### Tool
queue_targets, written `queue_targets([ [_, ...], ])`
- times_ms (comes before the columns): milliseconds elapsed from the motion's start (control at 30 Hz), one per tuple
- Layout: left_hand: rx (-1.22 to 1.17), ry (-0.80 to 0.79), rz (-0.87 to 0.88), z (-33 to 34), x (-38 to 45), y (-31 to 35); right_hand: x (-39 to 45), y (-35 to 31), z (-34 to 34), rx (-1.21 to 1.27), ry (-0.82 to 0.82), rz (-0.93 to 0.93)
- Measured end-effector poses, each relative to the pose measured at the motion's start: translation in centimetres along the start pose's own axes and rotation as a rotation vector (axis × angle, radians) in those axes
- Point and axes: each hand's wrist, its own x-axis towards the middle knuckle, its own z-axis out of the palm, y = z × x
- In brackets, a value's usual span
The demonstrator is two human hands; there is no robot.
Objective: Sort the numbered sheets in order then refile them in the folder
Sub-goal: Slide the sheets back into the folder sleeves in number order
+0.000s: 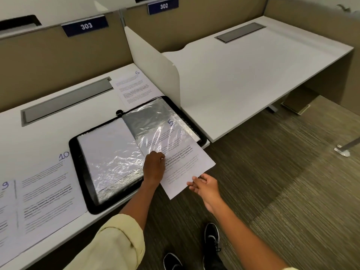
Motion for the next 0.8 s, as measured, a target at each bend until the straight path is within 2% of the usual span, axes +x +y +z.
queue_targets([
  [233,-0.020,0.015,-0.016,-0.1,0.0,0.0,-0.1,1.4,-0.8,-0.135,0.062,0.063],
  [500,-0.093,0.047,-0.042,0.2,0.0,0.9,1.0,0.1,1.5,-0.314,0.050,0.047],
  [800,-0.111,0.064,-0.098,0.1,0.1,1.2,4.1,-2.7,4.5,-0.373,-0.018,0.005],
])
